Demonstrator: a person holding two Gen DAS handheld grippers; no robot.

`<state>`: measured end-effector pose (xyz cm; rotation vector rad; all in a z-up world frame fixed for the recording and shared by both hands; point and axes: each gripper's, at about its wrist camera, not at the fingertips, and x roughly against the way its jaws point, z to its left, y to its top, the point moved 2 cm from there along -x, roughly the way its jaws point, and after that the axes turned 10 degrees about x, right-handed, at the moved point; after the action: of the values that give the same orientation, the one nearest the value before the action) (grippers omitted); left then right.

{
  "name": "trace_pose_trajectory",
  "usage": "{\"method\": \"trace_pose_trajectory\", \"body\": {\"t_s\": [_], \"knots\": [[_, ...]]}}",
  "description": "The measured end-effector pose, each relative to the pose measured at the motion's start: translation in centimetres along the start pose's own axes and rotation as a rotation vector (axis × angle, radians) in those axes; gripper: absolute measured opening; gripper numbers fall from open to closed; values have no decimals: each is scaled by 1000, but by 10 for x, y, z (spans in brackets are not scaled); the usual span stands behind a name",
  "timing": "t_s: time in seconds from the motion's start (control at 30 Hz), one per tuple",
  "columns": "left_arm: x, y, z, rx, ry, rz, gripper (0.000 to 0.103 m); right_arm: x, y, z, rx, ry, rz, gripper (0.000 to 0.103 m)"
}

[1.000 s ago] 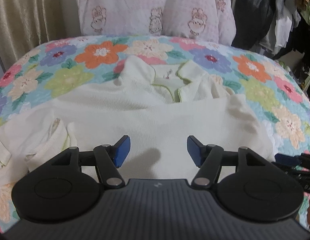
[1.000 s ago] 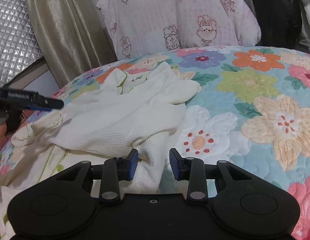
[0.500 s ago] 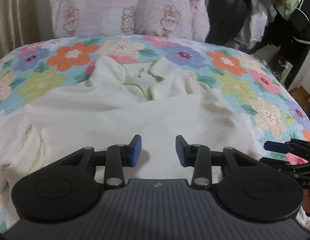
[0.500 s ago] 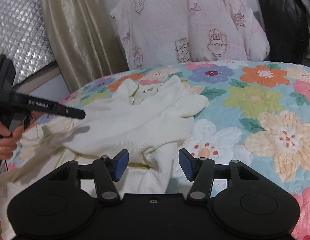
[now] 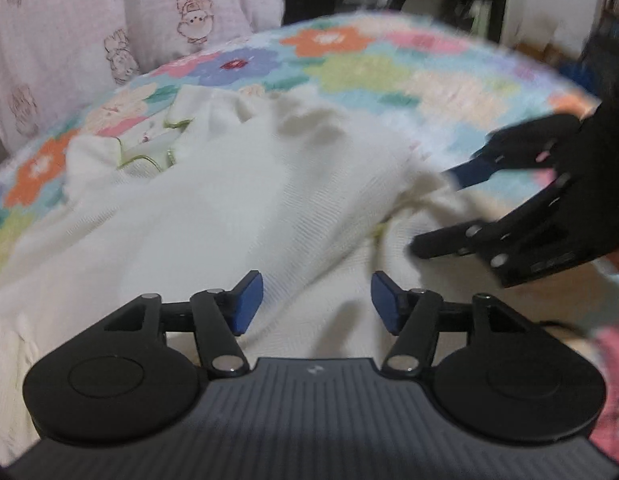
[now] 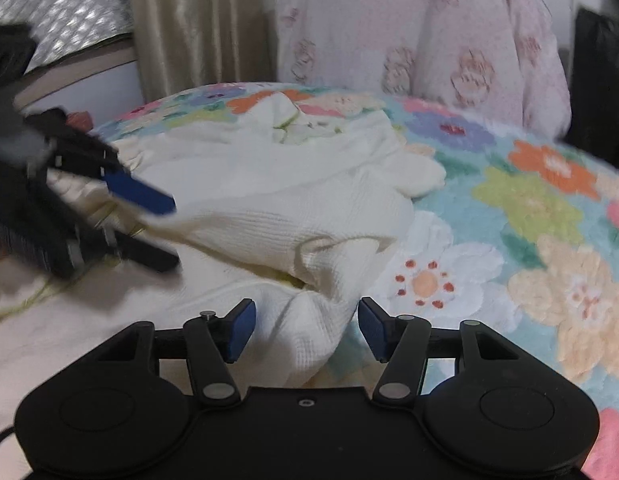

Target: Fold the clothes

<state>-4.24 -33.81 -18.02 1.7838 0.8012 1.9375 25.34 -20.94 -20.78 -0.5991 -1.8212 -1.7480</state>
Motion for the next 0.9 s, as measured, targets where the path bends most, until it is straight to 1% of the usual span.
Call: {"method": "trace_pose_trajectory", "body": {"t_s": [0.03, 0.07, 0.1, 0.13, 0.17, 0.23, 0.3, 0.37, 0.43, 0.47, 0.53, 0.57, 0.63, 0.67, 0.7, 0.77, 0.8, 0.83, 0.9], "knots": [[-10, 2, -3, -19, 48, 5, 59, -4, 1, -4, -39, 20, 7, 57], [-19, 8, -2, -13, 81, 5, 51, -6, 0, -9, -82, 49, 9, 46], [-23, 14, 2, 23, 82, 6, 19, -3, 0, -13, -121, 70, 5, 23], [-22, 23, 10, 94, 58, -2, 5, 4, -2, -19, -157, 82, -6, 18], [-20, 32, 16, 160, 32, -14, 4, 14, -4, -24, -185, 89, -19, 15], [-3, 51, 18, 230, -51, -98, 4, 33, -11, -38, -239, 85, -31, 6], [13, 68, 16, 282, -146, -166, 4, 49, -19, -50, -286, 78, -33, 5], [12, 79, 6, 332, -226, -173, 4, 59, -27, -55, -287, 56, -25, 5], [10, 90, -4, 379, -301, -176, 5, 64, -31, -53, -242, -25, 7, 6], [4, 91, -9, 385, -302, -152, 5, 67, -33, -51, -231, -51, 18, 7], [-5, 87, -17, 407, -264, -108, 6, 75, -39, -51, -242, -58, 17, 15], [-7, 83, -17, 428, -253, -92, 6, 79, -41, -50, -258, -52, 9, 15], [0, 72, -13, 475, -242, -88, 10, 90, -42, -45, -263, -49, -18, 15], [8, 64, -12, 485, -237, -93, 18, 95, -41, -42, -259, -53, -31, 15], [17, 57, -11, 491, -224, -97, 32, 100, -40, -39, -246, -60, -43, 17], [33, 41, -7, 493, -179, -105, 44, 111, -38, -30, -200, -80, -67, 25], [40, 33, -4, 492, -156, -107, 44, 116, -37, -27, -183, -89, -78, 30], [47, 25, -2, 493, -132, -99, 44, 123, -35, -24, -168, -100, -90, 33], [60, 4, 2, 521, -90, -65, 44, 136, -35, -22, -157, -115, -110, 33]]}}
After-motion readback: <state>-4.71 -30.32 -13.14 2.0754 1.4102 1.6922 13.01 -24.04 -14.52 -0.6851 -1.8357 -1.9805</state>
